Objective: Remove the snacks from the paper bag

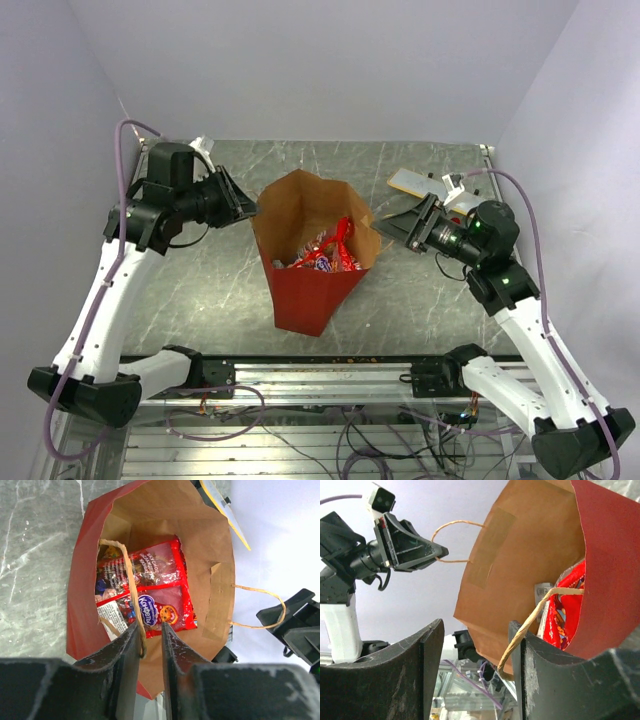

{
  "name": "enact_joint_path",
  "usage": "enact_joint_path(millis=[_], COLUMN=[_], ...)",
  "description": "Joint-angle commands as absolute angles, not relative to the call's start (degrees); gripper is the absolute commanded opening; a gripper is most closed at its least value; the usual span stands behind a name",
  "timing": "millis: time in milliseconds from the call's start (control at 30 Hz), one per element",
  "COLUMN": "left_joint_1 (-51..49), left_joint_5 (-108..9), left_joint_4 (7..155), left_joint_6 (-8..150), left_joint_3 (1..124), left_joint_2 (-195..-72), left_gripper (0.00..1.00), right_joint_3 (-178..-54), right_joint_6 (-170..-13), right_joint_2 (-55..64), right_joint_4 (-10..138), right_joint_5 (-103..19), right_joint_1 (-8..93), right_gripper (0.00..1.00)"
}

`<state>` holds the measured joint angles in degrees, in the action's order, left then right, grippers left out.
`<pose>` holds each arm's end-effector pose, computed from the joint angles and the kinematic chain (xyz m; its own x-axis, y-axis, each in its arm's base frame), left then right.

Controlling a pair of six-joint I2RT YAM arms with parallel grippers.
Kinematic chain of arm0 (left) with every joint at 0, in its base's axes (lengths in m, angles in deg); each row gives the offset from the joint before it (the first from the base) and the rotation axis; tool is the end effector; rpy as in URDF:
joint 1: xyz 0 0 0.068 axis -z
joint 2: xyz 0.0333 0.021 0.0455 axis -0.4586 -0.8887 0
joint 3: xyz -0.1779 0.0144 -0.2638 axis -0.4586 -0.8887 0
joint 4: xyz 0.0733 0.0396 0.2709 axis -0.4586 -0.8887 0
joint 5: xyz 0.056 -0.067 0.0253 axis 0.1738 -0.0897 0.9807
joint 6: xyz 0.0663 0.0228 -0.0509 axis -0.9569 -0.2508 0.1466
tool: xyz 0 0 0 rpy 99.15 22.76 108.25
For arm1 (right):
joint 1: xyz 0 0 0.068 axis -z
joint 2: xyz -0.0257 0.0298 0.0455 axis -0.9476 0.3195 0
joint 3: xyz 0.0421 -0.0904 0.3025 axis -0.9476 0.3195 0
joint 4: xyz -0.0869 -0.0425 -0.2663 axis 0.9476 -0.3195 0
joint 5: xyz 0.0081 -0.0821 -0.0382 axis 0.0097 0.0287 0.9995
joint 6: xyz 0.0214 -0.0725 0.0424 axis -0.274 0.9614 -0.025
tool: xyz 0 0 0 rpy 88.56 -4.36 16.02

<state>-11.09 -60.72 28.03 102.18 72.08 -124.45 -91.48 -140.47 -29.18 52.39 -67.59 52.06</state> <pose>0.2405 -0.0962 0.4416 -0.7645 -0.4446 -0.4667 0.0037 0.7210 -0.6929 0.1843 0.1088 0.3988 -0.7304 0.4787 -0.4872 -0.3238 0.3855 0.8640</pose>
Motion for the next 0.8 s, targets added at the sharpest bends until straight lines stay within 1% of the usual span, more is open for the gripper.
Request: enact_joint_path(millis=[0, 100, 167, 233, 333, 467, 500, 533, 600, 733, 767], left_joint_1=[-11.56, -11.56, -11.57, -11.56, -11.56, -11.56, -11.56, -11.56, -11.56, -11.56, -11.56], left_joint_5=[-59.77, -57.61, -55.85, -54.17, -51.39, -48.87, -48.59, -48.37, -48.3, -52.57, -53.42], left_joint_4=[28.34, 25.96, 25.21, 24.22, 20.52, 15.2, 14.15, 12.8, 11.89, 15.73, 16.72], left_joint_6=[103.74, 104.25, 104.97, 105.5, 105.35, 104.89, 104.83, 104.93, 105.87, 107.71, 107.56], left_joint_3=[70.84, 71.48, 71.14, 70.87, 72.46, 76.19, 76.91, 77.58, 78.23, 77.92, 78.14], left_joint_2=[-122.69, -123.01, -122.54, -121.92, -120.95, -119.05, -118.48, -117.9, -116.96, -116.56, -117.35], left_gripper=[0.35, 0.36, 0.39, 0.43, 0.54, 0.71, 0.76, 0.82, 0.88, 0.99, 0.99], right_joint_3=[-88.89, -87.92, -85.86, -84.92, -86.2, -93.26, -94.4, -95.48, -97.25, -101.33, -102.04], right_joint_6=[-142.88, -143.79, -146.61, -148.49, -147.45, -138.79, -136.63, -134.65, -132.06, -130.62, -130.78], right_joint_2=[-29.31, -27.43, -26.05, -24.69, -23.27, -21.43, -21.09, -20.85, -20.41, -19.07, -18.88], right_joint_4=[64.47, 68.15, 74.14, 77.16, 76.05, 65.14, 62.72, 60.31, 55.22, 48.7, 47.6], right_joint_5=[-68.54, -69.18, -71.59, -73.04, -74.01, -73.05, -72.47, -71.48, -69.38, -69.18, -69.91], right_joint_1=[52.29, 52.28, 52.25, 52.29, 52.29, 52.24, 52.24, 52.23, 52.29, 52.38, 52.42], right_gripper=[0.53, 0.51, 0.5, 0.48, 0.32, 0.04, 0.0, 0.0, 0.0, 0.0, 0.0])
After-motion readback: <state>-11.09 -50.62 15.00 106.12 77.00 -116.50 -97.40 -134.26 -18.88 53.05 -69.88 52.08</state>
